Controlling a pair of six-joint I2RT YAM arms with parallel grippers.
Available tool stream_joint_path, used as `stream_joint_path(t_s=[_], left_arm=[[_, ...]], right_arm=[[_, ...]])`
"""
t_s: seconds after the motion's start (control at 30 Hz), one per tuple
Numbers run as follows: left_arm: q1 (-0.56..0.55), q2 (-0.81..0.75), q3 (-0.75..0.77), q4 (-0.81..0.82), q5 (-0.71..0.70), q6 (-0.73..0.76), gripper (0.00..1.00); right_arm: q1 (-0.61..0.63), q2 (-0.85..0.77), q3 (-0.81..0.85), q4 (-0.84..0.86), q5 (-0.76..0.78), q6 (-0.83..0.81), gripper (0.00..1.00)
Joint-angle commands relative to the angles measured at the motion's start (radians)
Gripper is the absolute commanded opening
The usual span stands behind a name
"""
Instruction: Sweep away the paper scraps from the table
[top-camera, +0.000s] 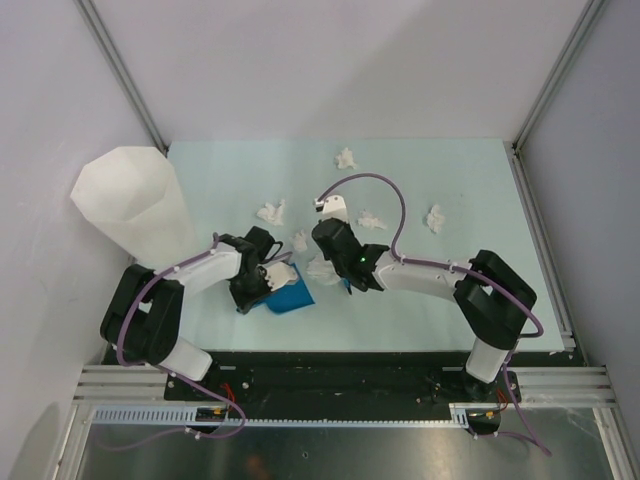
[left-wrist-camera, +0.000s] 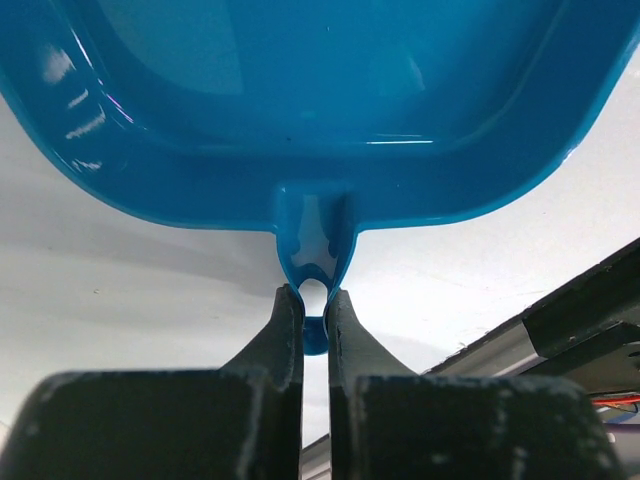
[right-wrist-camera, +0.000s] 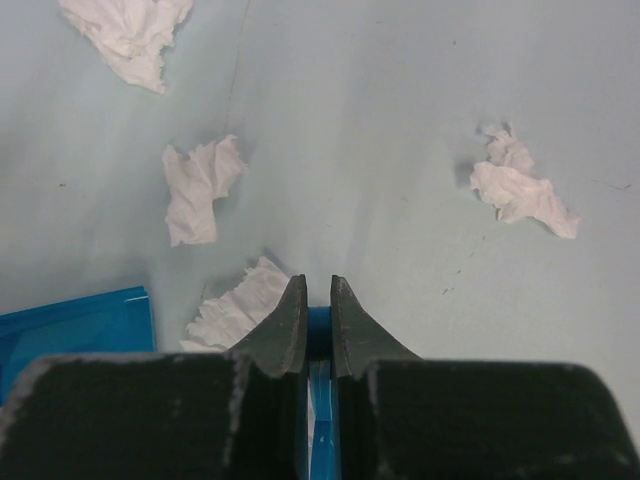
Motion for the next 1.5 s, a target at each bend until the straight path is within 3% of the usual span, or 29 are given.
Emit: stream_joint_path(t_s=[0.0,0.17,0.4,0.73,0.87,1.0,1.17,1.47], left_arm=[[-0.017,0.02,0.033,-0.005,0.043,-0.009,0.0],[-0.019,0.056,0.059,-0.005,0.054,-0.013,0.0],[-0.019,0.056,0.077,-0.003,0.094,-0.02,0.0],[-0.017,0.069,0.102,0.001,0.183,-0.027,0.0],[-0.017,0.082,0.108,0.003,0.163,-0.027,0.0],[-0.02,0.091,0.113,0.001,0.142,-0.023,0.0],[-0.025,0.071,0.102,-0.006,0.097,-0.024,0.0],[-0.026,-0.09,0.062,-0.14,0.045,0.002,0.0]], right_arm=[[0.028,0.022,-0.008,0.068,-0.061,0.022,0.0],[0.095,0.004,-0.015,0.166,-0.159,-0.076,0.0],[0.158,-0.157,-0.088,0.264,-0.317,-0.101,0.0],[0.152,-0.319,-0.097,0.167,-0.21,-0.07,0.0],[0.086,-0.405,-0.106,0.049,-0.147,-0.062,0.0],[-0.028,-0.448,-0.163,0.085,-0.16,-0.088,0.0],[-0.17,-0.377,-0.291,0.377,-0.232,-0.113,0.0],[-0.181,-0.162,-0.329,0.557,-0.2,-0.176,0.0]])
